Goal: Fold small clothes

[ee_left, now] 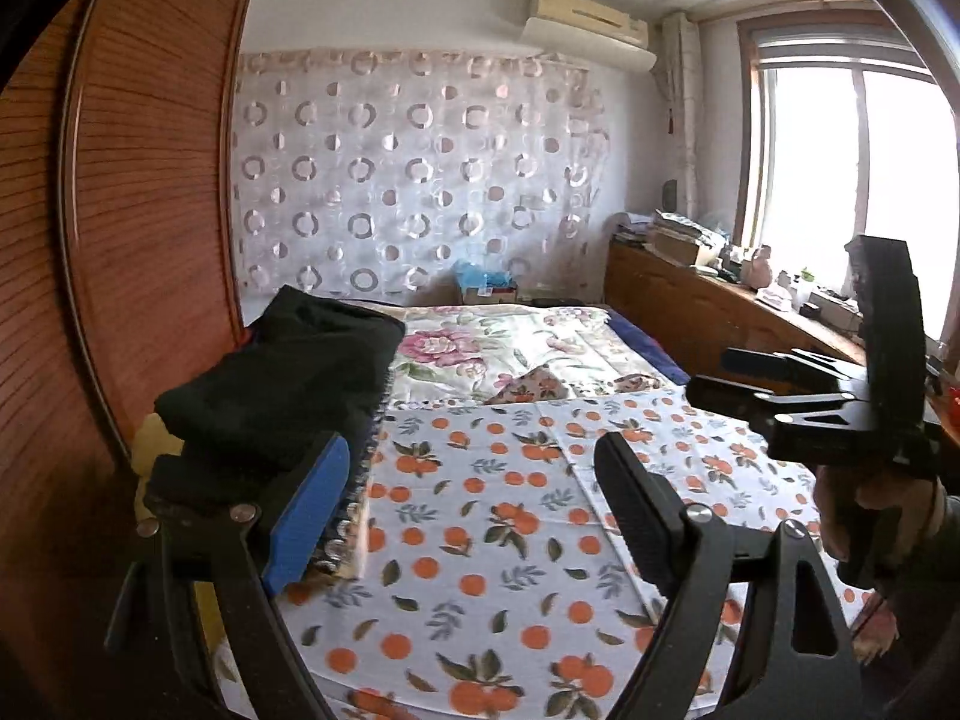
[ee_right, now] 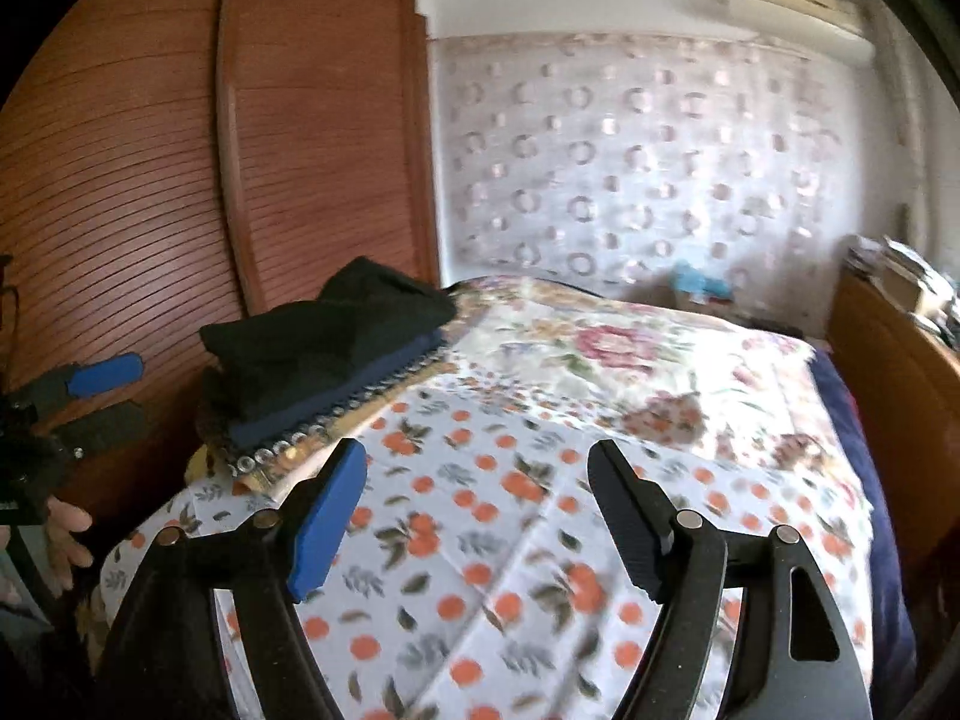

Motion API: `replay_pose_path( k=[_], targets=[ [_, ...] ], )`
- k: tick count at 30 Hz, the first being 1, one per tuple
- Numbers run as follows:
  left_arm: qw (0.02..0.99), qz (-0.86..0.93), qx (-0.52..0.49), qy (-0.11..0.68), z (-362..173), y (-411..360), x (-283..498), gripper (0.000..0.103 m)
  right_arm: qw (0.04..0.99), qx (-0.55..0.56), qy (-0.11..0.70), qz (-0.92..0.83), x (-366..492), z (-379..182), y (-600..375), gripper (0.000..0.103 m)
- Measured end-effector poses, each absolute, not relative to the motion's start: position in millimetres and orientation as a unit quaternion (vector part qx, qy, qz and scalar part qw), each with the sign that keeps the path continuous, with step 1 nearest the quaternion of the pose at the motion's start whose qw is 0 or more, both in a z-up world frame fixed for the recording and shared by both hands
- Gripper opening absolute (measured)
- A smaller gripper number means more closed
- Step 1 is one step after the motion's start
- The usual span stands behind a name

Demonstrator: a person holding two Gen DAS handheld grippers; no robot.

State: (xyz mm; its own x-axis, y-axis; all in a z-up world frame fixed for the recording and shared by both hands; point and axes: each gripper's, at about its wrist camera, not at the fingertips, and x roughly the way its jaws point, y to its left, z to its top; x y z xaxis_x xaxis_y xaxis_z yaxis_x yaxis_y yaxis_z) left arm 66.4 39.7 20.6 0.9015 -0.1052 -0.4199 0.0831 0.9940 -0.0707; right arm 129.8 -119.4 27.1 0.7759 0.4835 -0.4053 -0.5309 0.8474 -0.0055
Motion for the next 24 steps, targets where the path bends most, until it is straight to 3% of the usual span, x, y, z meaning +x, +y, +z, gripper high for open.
replay_pose_path(
  k=[12,24],
  targets=[
    [0.979,-0.048,-0.018,0.198,60,-5,57,0.084,0.971,-0.019,0.144,0.190,37,71,-155,0.078],
    [0.981,-0.039,0.003,0.191,75,-35,48,0.084,0.981,0.005,0.117,0.153,-12,69,-157,0.078]
  ],
)
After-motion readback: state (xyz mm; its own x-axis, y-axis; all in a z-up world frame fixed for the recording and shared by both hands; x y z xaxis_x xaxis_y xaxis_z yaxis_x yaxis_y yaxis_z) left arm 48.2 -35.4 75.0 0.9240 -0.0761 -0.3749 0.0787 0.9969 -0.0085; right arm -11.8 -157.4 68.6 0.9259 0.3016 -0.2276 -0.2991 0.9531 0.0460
